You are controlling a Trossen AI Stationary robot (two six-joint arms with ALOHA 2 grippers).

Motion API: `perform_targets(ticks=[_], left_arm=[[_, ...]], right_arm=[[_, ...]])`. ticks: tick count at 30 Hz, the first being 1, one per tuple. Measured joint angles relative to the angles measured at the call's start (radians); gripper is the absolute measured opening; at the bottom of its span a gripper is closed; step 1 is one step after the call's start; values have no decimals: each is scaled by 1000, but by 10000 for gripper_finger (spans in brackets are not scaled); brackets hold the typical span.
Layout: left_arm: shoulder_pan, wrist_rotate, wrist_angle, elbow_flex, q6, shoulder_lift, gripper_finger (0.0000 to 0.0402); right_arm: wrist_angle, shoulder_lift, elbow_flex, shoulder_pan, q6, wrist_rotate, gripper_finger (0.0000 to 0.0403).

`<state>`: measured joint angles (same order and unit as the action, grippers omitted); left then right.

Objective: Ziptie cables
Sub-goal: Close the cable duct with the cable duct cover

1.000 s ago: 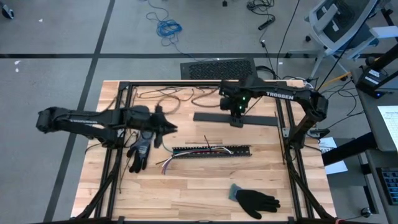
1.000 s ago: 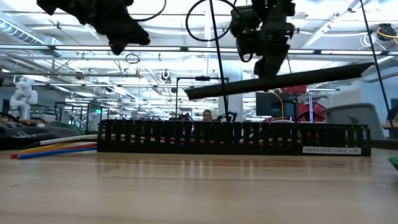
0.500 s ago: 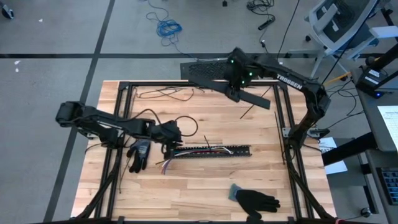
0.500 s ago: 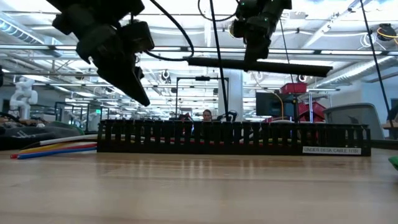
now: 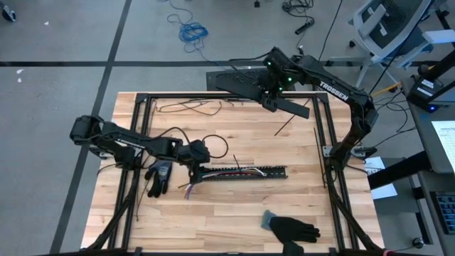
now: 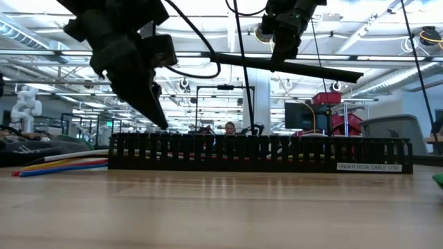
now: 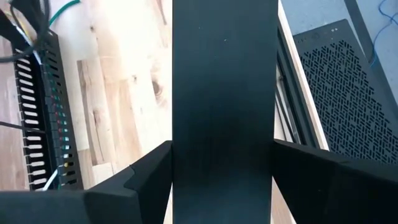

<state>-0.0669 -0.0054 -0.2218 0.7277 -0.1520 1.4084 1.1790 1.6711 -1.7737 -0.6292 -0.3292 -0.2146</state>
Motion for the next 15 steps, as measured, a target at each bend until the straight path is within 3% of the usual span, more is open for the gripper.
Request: perform_targets(ticks=[11,15], left_arm=[[-7,30,1,0,-23,139,166],[-9,18,-11,3,-18,182,132]], right_arm=[[0,0,0,0,-16,0,226],[0,0,0,0,-16,0,226]])
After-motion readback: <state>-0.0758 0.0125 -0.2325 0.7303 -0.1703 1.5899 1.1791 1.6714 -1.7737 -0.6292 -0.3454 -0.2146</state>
